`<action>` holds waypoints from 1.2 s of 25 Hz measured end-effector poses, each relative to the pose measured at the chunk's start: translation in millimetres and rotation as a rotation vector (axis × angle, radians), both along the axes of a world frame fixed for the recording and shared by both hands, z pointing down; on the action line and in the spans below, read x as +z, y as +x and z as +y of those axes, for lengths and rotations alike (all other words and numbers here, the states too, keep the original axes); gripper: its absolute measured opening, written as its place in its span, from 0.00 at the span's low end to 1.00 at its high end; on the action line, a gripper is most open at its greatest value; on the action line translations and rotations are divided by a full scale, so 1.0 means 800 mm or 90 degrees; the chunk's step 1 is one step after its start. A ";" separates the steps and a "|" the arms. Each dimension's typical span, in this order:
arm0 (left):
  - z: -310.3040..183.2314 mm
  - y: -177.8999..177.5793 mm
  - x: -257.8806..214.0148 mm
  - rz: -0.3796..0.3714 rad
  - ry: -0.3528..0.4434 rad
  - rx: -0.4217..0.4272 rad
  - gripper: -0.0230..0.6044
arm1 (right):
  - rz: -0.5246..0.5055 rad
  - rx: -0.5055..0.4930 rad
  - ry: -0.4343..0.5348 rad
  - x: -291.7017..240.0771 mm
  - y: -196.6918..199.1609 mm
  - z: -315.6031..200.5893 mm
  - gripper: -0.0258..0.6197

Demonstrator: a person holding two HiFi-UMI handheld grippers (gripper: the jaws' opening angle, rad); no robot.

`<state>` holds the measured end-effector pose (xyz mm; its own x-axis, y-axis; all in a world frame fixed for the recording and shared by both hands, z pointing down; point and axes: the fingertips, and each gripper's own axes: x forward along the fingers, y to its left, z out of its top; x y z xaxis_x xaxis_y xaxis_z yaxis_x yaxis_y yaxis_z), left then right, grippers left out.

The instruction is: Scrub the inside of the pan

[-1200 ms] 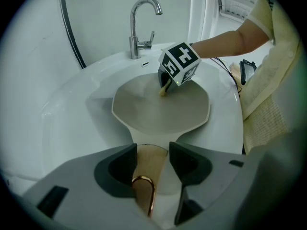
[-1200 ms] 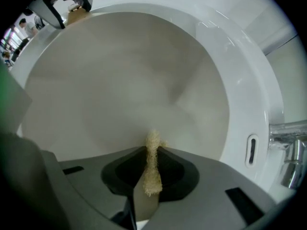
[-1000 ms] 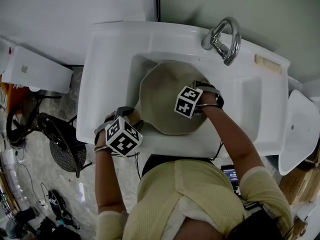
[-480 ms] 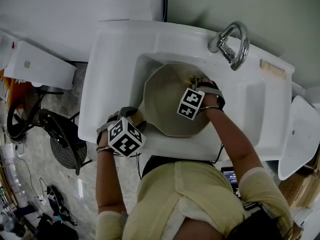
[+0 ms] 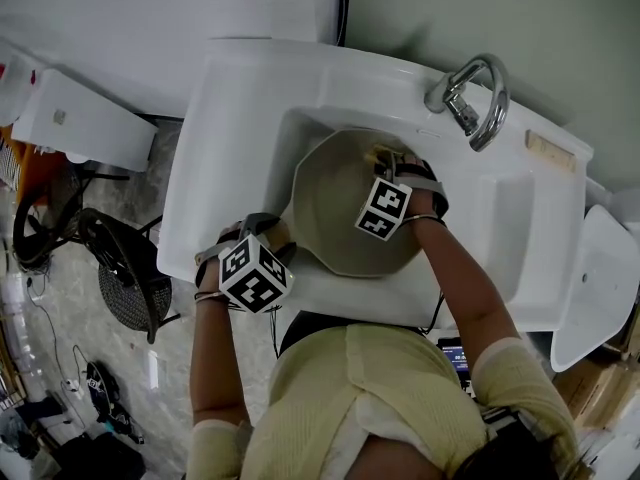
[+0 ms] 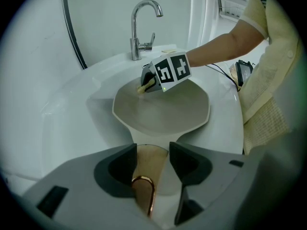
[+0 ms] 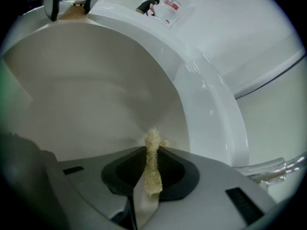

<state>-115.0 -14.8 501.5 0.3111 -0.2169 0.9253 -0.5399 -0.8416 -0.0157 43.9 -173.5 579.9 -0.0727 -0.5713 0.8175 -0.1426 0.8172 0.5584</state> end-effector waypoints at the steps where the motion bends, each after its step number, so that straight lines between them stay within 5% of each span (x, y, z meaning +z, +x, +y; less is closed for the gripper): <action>1: 0.000 0.000 0.000 0.001 0.001 0.000 0.45 | -0.010 -0.002 0.004 -0.002 -0.004 -0.002 0.16; 17: -0.001 0.000 -0.001 0.005 0.005 -0.003 0.45 | -0.156 -0.012 0.003 -0.023 -0.061 -0.003 0.16; 24: -0.001 0.001 -0.001 0.007 0.004 -0.003 0.45 | -0.257 0.043 -0.085 -0.022 -0.075 0.014 0.16; 30: -0.002 0.001 -0.001 0.007 0.006 -0.003 0.45 | -0.243 0.081 -0.117 -0.004 -0.070 0.022 0.16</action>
